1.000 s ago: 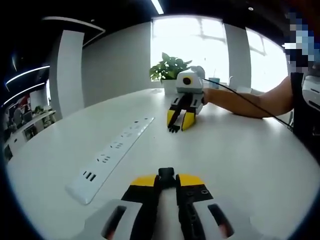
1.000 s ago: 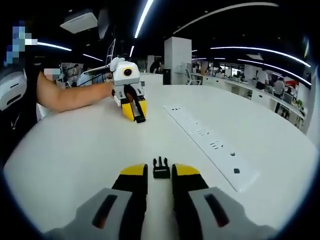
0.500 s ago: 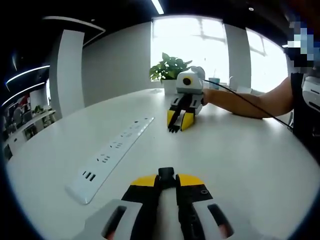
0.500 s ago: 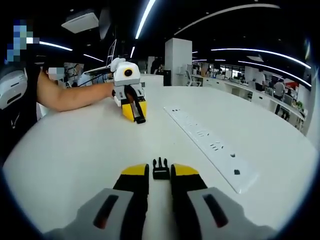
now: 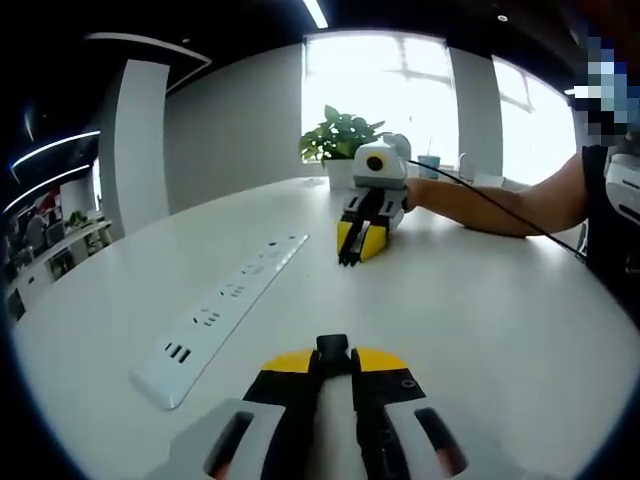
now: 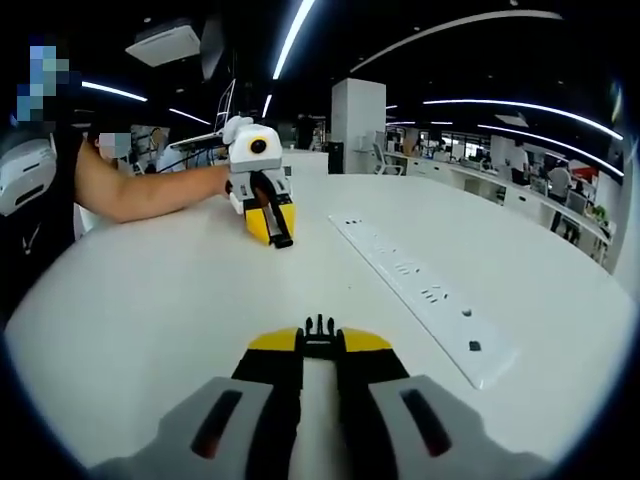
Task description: Snap the two parts of the plastic buckle together until the buckle closes and remains connected.
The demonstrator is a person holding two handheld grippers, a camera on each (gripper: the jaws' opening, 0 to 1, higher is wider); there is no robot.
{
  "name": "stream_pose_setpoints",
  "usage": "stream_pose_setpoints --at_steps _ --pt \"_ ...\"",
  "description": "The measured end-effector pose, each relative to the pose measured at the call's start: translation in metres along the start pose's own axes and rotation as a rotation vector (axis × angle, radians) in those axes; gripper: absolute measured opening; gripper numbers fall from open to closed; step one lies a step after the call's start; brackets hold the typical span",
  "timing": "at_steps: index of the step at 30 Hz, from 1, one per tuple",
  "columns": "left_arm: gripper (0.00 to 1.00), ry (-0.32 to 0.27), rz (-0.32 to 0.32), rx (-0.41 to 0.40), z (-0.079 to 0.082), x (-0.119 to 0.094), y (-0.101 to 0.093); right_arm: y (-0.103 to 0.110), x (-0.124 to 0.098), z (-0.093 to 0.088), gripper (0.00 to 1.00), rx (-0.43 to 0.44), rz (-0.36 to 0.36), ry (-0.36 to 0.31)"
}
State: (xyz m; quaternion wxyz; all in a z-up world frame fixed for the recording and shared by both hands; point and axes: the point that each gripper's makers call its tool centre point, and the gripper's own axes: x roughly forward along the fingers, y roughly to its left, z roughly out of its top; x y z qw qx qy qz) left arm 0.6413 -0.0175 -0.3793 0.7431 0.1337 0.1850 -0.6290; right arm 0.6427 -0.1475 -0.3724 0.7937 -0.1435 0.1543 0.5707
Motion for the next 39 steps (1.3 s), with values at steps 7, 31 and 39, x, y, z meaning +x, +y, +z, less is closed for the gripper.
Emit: stream_pose_setpoints --at_steps 7,31,39 --pt "0.12 0.002 0.004 -0.013 0.0 -0.001 0.002 0.0 0.0 0.0 0.12 0.0 0.001 -0.001" --pt "0.11 -0.007 -0.006 -0.006 0.004 -0.004 0.001 -0.002 -0.001 0.007 0.1 0.019 0.003 -0.014" --pt "0.11 -0.017 0.009 0.009 0.019 -0.008 -0.001 -0.004 -0.005 0.015 0.11 0.011 -0.011 -0.023"
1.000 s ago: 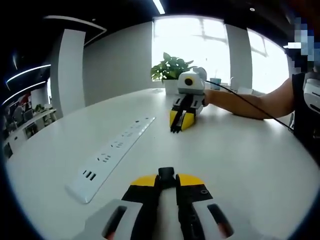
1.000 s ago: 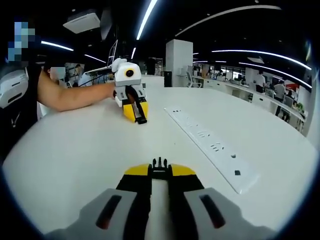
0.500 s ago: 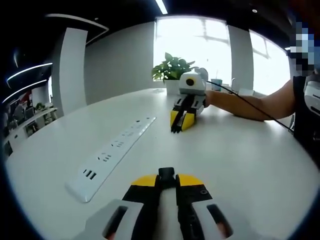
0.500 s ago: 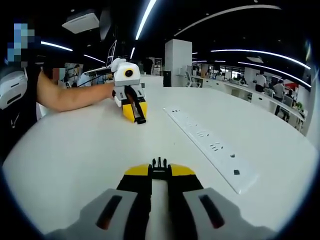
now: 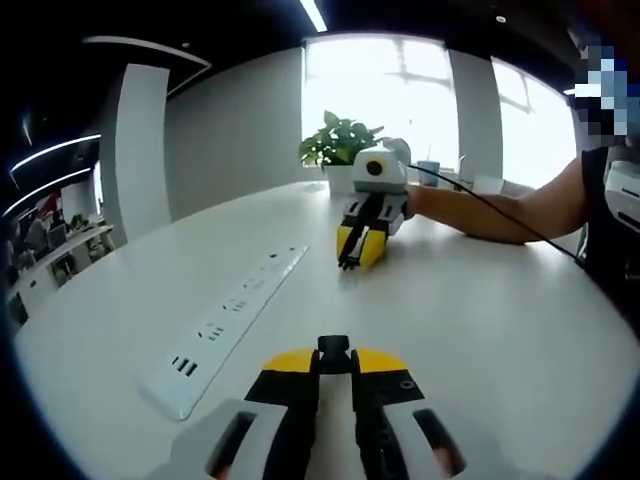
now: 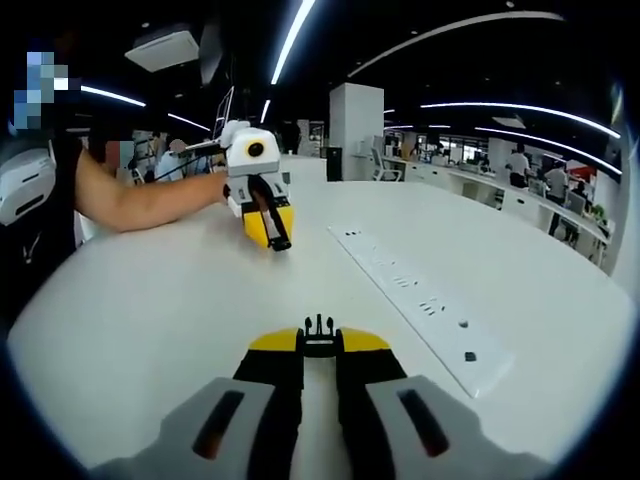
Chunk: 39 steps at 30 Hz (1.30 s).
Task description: Snap the two parts of the plastic buckle together until the buckle closes and remains connected.
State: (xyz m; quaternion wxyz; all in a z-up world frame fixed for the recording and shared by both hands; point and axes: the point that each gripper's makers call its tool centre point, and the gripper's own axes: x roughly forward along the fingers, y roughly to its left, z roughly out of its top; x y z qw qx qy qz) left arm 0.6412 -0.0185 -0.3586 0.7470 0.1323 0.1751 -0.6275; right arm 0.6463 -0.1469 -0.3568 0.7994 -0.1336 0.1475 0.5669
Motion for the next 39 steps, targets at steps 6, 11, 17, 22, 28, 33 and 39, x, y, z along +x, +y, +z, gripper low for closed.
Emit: stream_pose_setpoints --at_steps 6,11,17,22,28,33,39 --pt "0.11 0.005 0.009 0.006 0.002 -0.003 0.001 0.005 -0.001 0.007 0.11 -0.003 0.004 -0.002" --pt "0.1 0.016 0.017 0.015 0.003 -0.004 0.001 0.005 -0.003 0.011 0.1 -0.012 -0.002 -0.006" --pt "0.1 -0.002 0.013 0.015 0.013 -0.01 -0.004 0.007 -0.007 0.025 0.1 -0.027 -0.007 -0.021" --pt "0.1 0.0 0.008 0.016 0.015 -0.011 -0.004 0.01 -0.007 0.027 0.1 -0.033 -0.002 -0.017" --pt "0.1 -0.003 -0.003 0.02 0.016 -0.012 -0.007 0.011 -0.007 0.025 0.1 -0.034 -0.001 -0.007" --pt "0.1 0.003 -0.006 0.022 0.015 -0.012 -0.008 0.012 -0.008 0.026 0.1 -0.034 0.002 -0.009" --pt "0.1 0.011 -0.013 0.022 0.014 -0.011 -0.009 0.012 -0.008 0.026 0.1 -0.035 0.002 -0.007"
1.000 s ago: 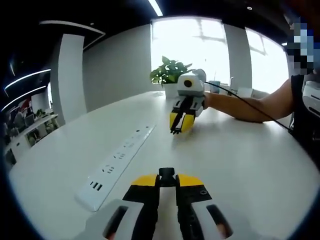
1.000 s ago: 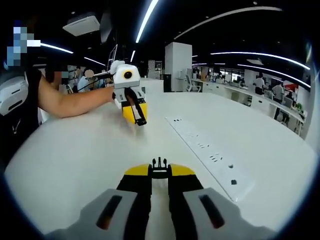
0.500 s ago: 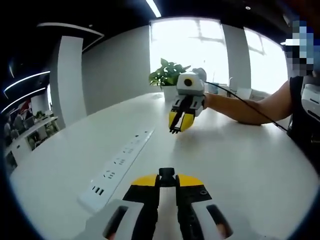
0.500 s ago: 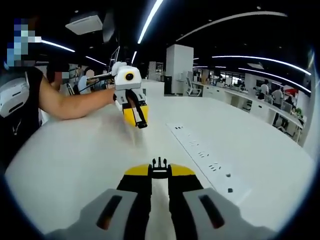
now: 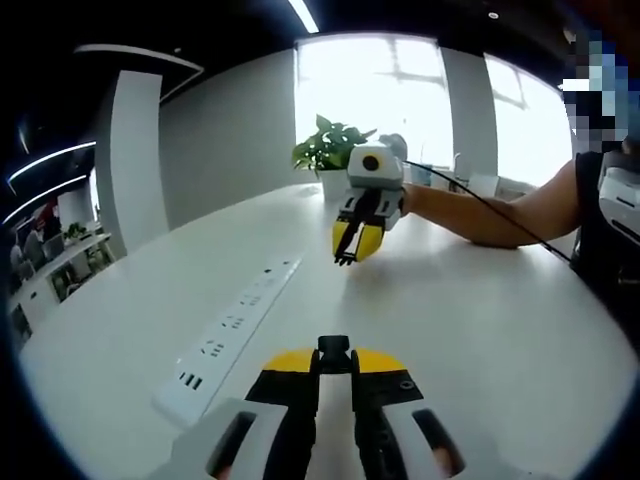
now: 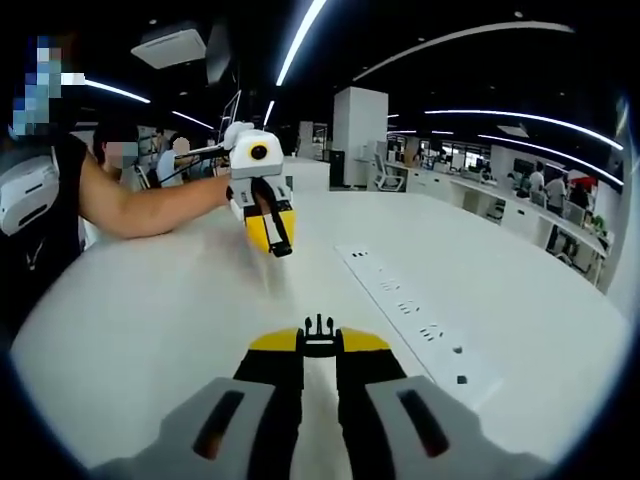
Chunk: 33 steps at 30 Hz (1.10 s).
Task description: Snap the two parts of the plastic buckle together until the buckle closes and remains connected.
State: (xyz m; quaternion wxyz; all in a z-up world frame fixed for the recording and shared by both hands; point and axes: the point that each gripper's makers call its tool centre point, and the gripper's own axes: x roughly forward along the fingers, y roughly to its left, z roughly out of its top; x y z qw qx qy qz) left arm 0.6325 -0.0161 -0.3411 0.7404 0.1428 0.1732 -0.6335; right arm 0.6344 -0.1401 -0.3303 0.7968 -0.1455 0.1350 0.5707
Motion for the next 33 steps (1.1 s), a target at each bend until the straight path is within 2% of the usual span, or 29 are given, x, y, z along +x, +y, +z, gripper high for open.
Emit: stream_pose_setpoints --at_steps 13,19,24,27,33 --pt "0.1 0.003 -0.011 0.004 0.004 0.002 -0.011 0.01 -0.001 0.006 0.1 -0.001 0.001 -0.014" --pt "0.1 0.019 -0.014 0.002 0.0 0.005 -0.017 0.017 -0.002 0.007 0.1 0.004 0.003 -0.015" --pt "0.1 0.005 -0.012 -0.006 0.004 0.003 -0.025 0.029 -0.005 0.012 0.1 0.007 0.002 -0.033" --pt "0.1 0.018 0.006 -0.009 0.002 0.0 -0.029 0.038 -0.006 0.013 0.1 0.011 0.006 -0.034" --pt "0.1 0.01 -0.002 -0.014 0.001 -0.006 -0.043 0.05 -0.009 0.015 0.1 0.014 -0.001 -0.039"
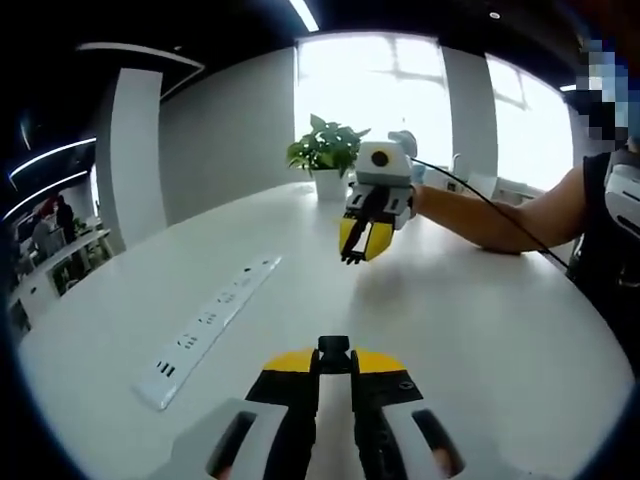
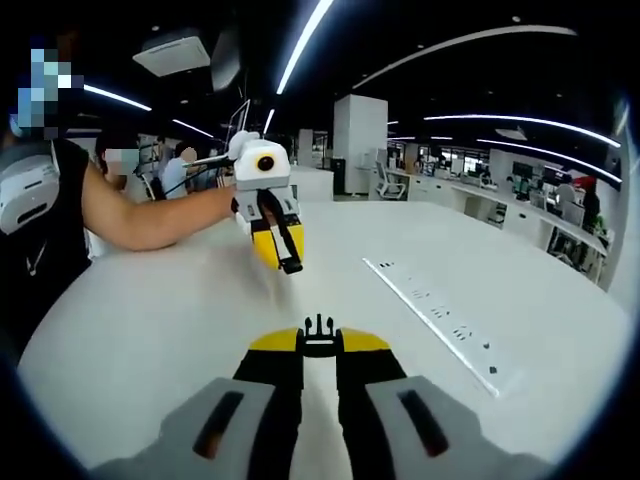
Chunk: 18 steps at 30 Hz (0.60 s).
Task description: Snap the two parts of the plastic buckle together until the buckle closes and remains connected.
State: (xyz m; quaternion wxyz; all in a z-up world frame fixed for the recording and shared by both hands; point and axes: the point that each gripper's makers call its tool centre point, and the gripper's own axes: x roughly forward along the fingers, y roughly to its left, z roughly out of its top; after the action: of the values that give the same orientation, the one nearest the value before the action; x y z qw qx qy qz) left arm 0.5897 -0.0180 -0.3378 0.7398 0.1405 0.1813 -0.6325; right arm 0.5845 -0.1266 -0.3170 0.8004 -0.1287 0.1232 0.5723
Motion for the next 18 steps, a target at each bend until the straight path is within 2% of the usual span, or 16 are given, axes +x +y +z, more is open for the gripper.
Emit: stream_pose_setpoints --at_steps 8,18 --pt "0.1 0.001 -0.003 0.008 0.0 -0.002 -0.014 0.013 0.003 0.005 0.1 -0.009 0.003 -0.007" --pt "0.1 0.011 0.009 0.021 0.0 -0.007 -0.017 0.016 0.006 0.005 0.1 -0.017 0.015 0.002"
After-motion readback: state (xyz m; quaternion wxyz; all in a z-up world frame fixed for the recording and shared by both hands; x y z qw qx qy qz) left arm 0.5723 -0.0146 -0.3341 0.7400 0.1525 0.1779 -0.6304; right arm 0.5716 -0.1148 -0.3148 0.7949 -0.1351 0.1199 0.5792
